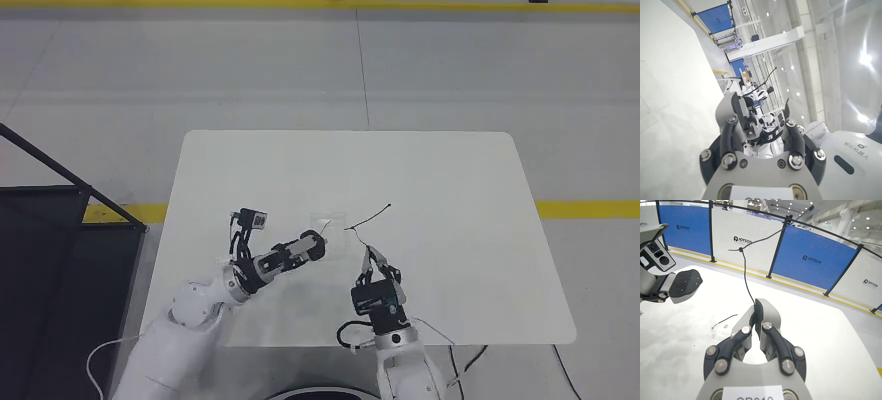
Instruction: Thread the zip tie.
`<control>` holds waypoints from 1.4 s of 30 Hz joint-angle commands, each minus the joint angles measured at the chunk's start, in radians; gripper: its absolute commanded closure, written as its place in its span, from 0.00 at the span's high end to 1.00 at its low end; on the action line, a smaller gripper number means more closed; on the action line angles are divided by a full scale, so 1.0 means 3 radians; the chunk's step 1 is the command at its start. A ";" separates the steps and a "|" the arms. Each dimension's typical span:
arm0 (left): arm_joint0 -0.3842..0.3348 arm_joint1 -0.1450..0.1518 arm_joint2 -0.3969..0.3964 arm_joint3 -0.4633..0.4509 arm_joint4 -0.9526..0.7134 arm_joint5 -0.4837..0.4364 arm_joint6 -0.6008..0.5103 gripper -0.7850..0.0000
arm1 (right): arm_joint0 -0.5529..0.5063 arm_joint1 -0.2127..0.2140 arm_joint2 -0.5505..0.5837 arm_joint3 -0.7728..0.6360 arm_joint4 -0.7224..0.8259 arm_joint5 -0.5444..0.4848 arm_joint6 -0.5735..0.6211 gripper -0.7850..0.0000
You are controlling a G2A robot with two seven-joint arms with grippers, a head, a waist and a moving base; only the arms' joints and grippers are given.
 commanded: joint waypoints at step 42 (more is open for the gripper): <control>-0.0153 -0.0042 0.0132 0.0182 0.0083 -0.0027 0.0120 0.00 | 0.0001 -0.0269 -0.0064 0.0139 -0.0634 0.0120 0.0326 0.00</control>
